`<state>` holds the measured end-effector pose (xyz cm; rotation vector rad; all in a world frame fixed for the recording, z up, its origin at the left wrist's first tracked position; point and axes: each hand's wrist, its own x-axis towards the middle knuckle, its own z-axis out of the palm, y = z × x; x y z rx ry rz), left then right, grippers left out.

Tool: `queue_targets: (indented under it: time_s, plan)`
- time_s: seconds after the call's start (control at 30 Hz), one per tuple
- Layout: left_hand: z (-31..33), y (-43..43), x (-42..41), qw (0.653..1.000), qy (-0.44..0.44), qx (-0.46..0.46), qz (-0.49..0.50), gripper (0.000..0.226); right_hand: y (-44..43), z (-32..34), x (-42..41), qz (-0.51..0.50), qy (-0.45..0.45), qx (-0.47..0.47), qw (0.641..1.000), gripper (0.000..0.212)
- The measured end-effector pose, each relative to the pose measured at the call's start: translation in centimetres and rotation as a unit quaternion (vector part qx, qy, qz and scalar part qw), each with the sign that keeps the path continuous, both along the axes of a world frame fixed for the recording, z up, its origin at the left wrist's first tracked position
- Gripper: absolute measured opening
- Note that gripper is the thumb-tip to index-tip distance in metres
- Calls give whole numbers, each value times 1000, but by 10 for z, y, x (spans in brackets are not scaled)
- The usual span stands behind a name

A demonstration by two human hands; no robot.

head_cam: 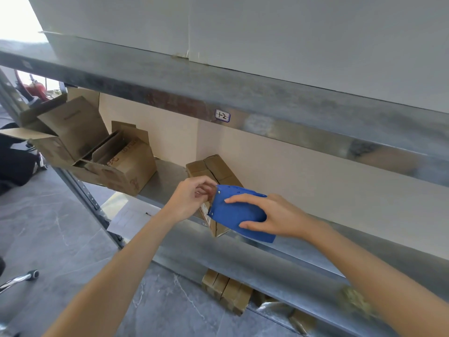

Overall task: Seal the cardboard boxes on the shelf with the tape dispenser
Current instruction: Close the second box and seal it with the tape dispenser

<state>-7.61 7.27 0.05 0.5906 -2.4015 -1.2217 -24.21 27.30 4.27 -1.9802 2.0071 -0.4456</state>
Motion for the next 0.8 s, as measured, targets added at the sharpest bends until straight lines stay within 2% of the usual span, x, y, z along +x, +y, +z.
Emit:
queue_targets:
  time_s: [0.1, 0.33, 0.63, 0.8]
  plan:
    - [1, -9, 8, 999, 18, -7, 36, 24, 9, 10, -9, -16, 24, 10, 1000, 49]
    - [-20, -10, 31, 996, -6, -12, 85, 31, 37, 9, -38, -58, 73, 31, 995, 49]
    - [-39, 23, 30, 999, 9, 18, 33, 38, 60, -9, -62, -109, 59, 30, 992, 50]
    - [-50, 29, 22, 999, 34, -17, 32, 40, 62, -17, -63, -130, 74, 30, 988, 50]
